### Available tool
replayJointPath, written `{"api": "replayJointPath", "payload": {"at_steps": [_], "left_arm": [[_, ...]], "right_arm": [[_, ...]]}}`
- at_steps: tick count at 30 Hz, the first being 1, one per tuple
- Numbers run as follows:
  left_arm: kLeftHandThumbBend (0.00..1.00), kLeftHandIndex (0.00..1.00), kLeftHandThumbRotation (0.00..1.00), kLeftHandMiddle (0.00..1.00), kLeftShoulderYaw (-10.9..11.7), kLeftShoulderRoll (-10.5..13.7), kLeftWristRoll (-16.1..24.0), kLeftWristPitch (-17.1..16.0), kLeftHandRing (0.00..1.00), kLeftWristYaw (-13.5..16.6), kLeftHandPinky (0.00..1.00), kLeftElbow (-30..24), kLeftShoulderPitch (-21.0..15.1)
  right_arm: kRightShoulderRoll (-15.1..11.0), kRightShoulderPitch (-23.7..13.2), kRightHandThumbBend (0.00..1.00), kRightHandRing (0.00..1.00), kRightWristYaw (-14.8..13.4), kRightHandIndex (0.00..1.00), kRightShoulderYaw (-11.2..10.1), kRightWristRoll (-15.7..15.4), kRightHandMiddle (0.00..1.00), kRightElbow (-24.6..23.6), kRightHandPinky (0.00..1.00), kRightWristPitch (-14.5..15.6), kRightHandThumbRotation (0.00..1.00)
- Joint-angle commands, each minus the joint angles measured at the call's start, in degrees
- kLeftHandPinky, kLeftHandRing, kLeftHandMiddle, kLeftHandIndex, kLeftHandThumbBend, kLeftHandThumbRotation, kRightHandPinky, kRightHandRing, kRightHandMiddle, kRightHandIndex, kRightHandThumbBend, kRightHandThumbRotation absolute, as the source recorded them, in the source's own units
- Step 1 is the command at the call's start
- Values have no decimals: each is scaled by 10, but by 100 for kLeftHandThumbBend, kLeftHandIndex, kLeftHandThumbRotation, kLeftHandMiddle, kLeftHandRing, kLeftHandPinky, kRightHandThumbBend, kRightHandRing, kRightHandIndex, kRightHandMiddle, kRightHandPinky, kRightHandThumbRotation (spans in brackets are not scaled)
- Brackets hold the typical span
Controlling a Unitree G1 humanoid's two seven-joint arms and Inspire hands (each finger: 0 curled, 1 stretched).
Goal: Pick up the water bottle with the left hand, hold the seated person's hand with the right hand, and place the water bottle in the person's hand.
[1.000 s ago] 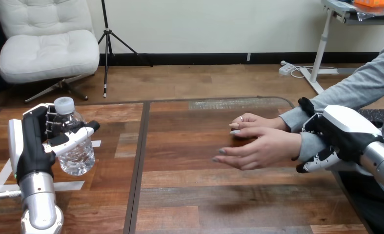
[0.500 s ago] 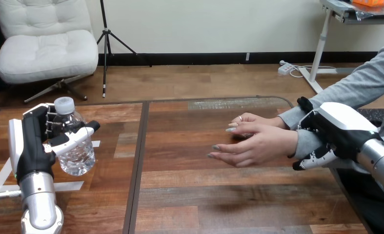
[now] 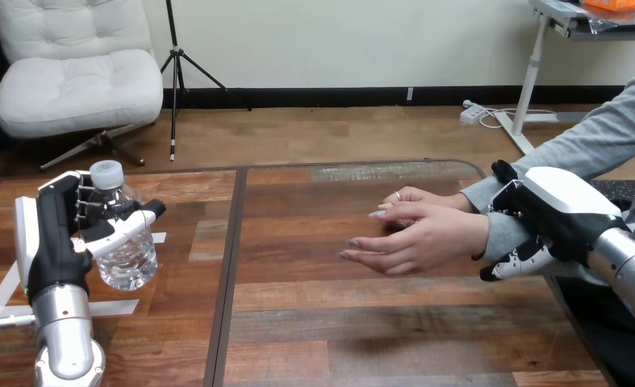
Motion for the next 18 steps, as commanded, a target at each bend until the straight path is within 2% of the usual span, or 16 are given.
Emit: {"api": "replayJointPath", "payload": {"at_steps": [1,18], "left_arm": [[72,44,0,44,-6,0,5,-13,40,2,37,-46,-25],[71,44,0,44,-10,-6,7,0,41,-1,37,-64,-20]], "right_arm": [[6,-45,72,21,-5,28,-19,15,27,-39,17,-8,0],[21,-50,70,21,14,28,-23,24,27,-46,17,-5,0]]}}
